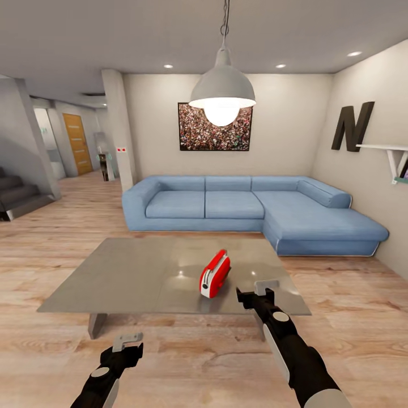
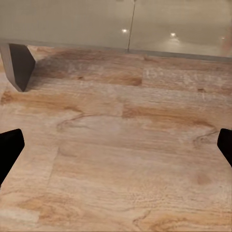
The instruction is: Turn on the radio receiver that's on the table in the living room.
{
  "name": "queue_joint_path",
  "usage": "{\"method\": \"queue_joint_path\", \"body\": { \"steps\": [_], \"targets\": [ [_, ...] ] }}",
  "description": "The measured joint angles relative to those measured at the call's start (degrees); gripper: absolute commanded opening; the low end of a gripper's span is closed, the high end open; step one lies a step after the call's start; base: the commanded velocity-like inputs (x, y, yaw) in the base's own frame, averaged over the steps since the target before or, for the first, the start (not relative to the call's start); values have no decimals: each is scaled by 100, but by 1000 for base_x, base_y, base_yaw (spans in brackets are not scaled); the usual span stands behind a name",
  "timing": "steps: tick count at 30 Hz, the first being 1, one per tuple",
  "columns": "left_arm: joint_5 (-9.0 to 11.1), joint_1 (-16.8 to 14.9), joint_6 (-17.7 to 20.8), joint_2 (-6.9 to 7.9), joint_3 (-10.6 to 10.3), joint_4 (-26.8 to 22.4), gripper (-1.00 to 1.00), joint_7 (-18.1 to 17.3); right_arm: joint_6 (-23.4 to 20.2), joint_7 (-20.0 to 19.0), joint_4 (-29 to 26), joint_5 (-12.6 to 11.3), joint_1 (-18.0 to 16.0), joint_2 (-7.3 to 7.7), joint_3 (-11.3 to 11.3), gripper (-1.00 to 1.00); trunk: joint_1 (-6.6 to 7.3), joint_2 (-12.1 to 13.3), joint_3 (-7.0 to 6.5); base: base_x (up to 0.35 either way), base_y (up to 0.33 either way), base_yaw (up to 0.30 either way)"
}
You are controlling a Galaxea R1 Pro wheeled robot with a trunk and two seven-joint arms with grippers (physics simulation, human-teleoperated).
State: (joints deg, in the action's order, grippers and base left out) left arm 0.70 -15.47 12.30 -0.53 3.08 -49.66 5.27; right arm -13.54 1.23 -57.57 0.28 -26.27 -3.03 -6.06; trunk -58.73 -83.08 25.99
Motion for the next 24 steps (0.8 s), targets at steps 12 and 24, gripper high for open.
{"method": "queue_joint_path", "body": {
  "steps": [12,24],
  "targets": [
    [0,0,0,0,0,0,100,0,0,0,0,4,3,-2,0,100,0,0,0,313,97,0],
    [-1,0,0,0,0,0,100,0,0,0,0,6,2,-1,0,100,0,0,0,310,131,0]
  ]
}}
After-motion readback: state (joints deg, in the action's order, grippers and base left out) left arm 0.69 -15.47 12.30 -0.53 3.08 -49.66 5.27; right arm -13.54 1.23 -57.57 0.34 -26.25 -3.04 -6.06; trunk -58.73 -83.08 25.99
